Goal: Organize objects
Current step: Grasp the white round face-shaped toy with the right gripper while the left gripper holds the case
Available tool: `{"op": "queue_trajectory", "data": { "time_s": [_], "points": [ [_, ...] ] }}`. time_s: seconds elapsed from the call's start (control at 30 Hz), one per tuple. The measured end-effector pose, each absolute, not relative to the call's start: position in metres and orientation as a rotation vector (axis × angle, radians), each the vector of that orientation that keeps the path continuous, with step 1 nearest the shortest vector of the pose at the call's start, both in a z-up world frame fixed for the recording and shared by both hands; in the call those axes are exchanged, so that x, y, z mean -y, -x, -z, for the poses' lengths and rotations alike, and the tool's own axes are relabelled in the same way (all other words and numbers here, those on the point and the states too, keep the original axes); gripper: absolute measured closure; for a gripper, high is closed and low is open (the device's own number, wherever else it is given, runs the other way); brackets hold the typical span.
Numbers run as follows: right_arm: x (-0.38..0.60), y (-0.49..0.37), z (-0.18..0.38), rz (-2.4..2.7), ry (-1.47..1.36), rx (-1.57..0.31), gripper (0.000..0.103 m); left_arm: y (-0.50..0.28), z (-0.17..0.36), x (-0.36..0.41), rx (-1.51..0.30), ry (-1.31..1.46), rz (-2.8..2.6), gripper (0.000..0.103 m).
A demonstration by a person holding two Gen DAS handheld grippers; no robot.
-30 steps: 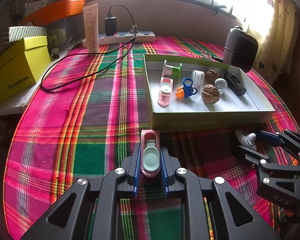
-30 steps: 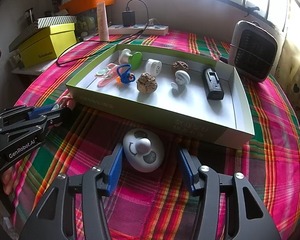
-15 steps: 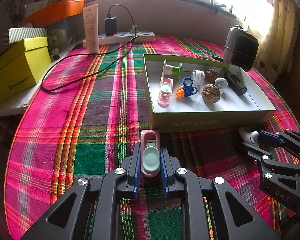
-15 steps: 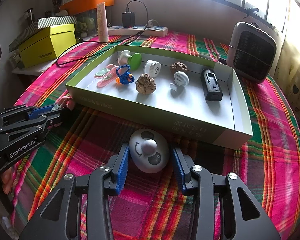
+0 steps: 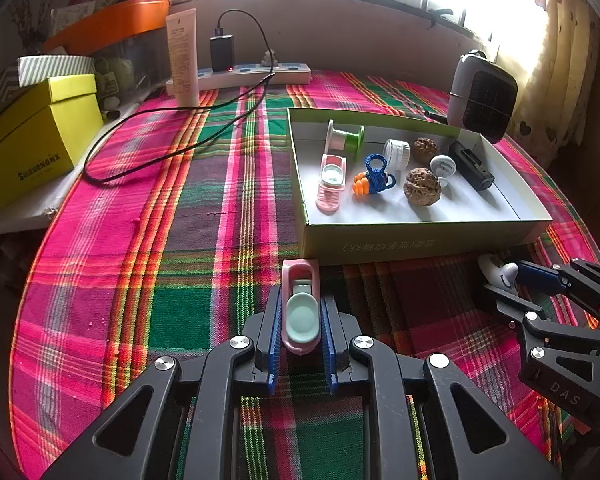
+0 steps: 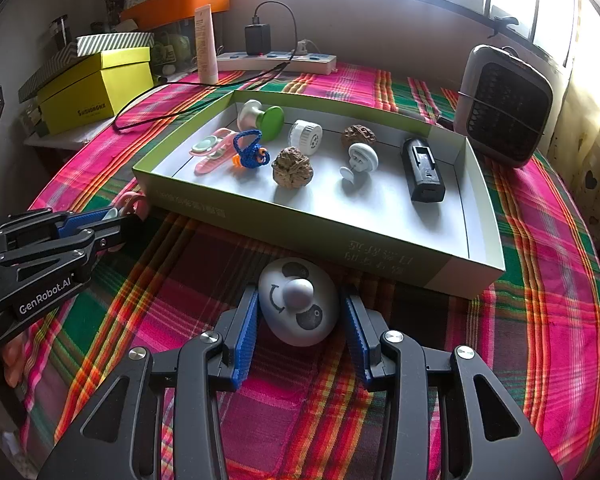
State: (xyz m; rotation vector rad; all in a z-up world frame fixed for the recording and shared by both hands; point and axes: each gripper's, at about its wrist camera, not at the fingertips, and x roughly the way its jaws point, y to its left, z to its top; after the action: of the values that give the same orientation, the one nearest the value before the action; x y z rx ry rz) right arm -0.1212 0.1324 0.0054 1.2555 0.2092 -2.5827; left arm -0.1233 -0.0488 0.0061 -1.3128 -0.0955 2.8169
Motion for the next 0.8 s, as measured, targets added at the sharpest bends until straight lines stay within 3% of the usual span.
{"op": "queue_trajectory", "data": {
  "time_s": [0.8],
  "points": [
    [-0.138, 0.113, -0.010, 2.591, -1.227, -0.177, 0.062, 0.114, -0.008, 0.040, 0.066, 1.304, -2.792, 0.087]
  ]
}}
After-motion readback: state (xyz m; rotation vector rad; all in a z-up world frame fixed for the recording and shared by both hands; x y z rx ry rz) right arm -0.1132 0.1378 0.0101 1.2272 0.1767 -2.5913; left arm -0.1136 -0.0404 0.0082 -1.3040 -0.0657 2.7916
